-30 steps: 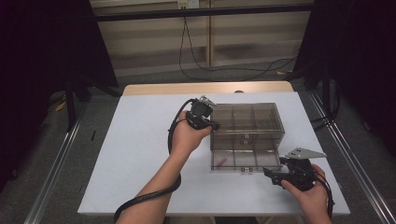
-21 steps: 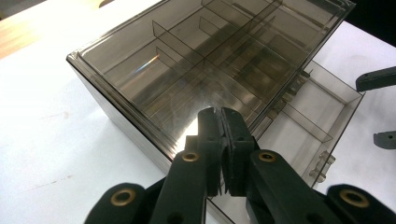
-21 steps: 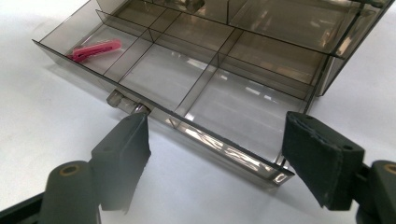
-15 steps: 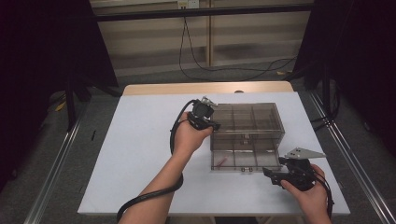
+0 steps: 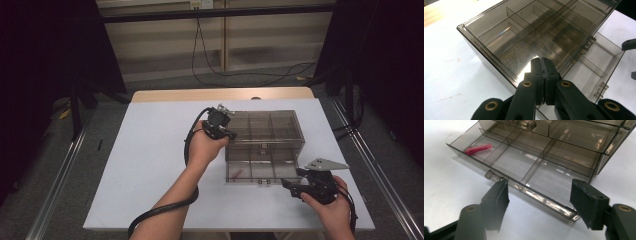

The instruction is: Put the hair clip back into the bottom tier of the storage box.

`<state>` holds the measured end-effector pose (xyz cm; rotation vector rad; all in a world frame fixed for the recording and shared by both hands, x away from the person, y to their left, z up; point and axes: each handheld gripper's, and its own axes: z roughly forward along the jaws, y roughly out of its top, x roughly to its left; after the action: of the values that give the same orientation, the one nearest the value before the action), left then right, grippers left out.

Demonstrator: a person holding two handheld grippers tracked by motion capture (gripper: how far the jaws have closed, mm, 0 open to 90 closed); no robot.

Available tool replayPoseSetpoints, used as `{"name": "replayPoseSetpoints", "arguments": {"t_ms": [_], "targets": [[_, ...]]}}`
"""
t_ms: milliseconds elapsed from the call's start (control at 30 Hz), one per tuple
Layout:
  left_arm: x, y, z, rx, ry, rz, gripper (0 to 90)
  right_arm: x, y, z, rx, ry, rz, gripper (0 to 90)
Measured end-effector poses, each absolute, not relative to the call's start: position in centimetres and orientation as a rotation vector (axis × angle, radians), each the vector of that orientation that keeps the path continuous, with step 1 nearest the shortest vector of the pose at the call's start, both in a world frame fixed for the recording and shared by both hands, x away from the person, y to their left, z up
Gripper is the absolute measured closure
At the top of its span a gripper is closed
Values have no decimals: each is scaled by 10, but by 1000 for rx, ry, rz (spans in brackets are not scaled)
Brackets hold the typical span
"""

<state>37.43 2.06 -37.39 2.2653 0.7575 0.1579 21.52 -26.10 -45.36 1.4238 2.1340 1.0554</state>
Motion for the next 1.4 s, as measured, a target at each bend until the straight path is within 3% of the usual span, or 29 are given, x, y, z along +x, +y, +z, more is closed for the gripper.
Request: {"name": "replayPoseSetpoints", "arguments": {"t_ms": [333, 600, 967, 1400], "targets": [[373, 20, -374, 2256, 767, 164, 893, 215, -257, -453, 1408, 2156, 1066, 450], [373, 20, -374, 2257, 772, 164, 895, 213, -253, -453, 1363, 2180, 1083, 608], [373, 18, -375, 2244, 778, 164, 897, 213, -246, -453, 1350, 2195, 1092, 713], [374, 13, -375, 2255, 763, 155, 897, 217, -234, -456, 1327, 2227, 1112, 900]]}}
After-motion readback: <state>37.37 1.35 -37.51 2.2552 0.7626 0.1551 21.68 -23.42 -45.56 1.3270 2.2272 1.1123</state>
